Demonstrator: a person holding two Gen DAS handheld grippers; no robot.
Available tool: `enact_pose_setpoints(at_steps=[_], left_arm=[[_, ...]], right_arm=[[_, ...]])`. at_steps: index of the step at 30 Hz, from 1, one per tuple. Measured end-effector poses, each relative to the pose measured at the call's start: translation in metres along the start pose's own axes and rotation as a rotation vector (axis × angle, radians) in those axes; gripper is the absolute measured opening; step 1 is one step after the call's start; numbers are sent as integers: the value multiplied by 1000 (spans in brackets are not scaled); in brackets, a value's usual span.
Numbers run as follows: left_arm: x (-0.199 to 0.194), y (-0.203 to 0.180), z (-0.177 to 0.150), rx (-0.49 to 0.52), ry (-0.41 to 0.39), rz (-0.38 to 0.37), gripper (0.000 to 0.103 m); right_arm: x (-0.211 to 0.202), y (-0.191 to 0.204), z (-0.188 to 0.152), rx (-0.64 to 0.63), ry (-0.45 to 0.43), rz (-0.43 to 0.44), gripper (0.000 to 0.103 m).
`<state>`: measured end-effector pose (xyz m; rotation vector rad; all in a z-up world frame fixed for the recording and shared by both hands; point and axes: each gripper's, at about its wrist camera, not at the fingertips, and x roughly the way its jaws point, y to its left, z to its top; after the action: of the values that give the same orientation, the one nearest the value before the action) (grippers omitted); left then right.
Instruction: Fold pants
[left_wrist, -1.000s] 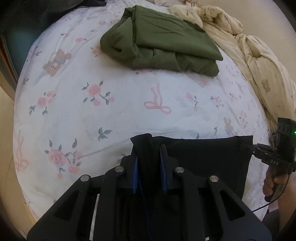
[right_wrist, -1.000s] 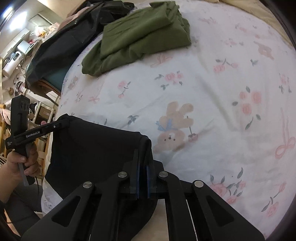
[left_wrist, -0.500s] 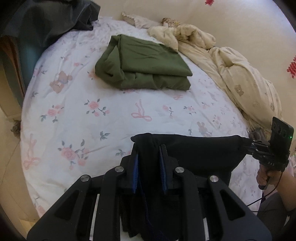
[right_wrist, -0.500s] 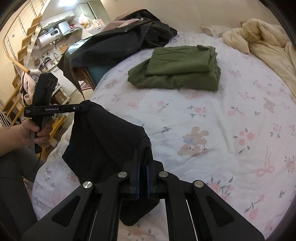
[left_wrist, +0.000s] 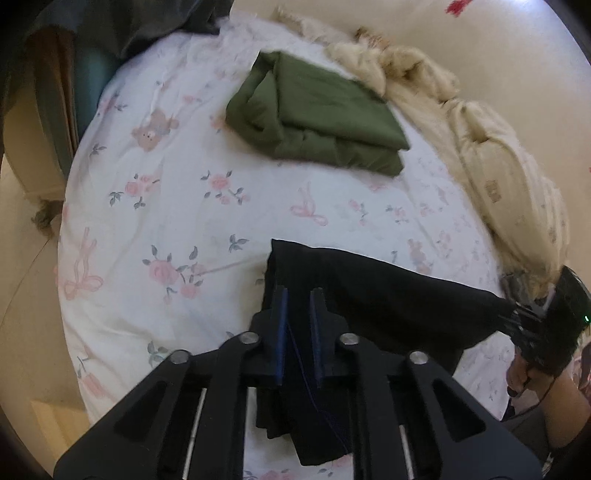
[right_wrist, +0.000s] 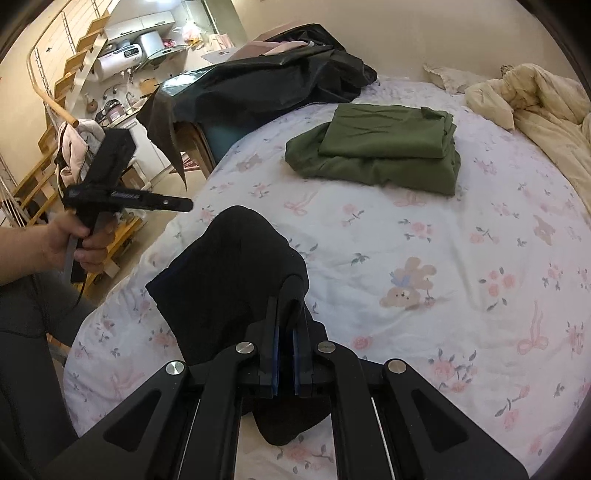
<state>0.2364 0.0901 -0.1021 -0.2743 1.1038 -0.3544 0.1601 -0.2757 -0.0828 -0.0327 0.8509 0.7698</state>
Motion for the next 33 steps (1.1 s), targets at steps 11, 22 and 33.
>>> enact_pose_setpoints(at_steps=[11,22,33], left_arm=[[41,-153,14,898,284,122,65],[113,-217,-34,1412,570,137,51],[109,-181,-33,1456,668,152,51]], right_arm=[[3,8,-9,-146,114,93,4],[-2,-4,-16,-169,138,147,3],[3,0,-18,-212,157,138,2]])
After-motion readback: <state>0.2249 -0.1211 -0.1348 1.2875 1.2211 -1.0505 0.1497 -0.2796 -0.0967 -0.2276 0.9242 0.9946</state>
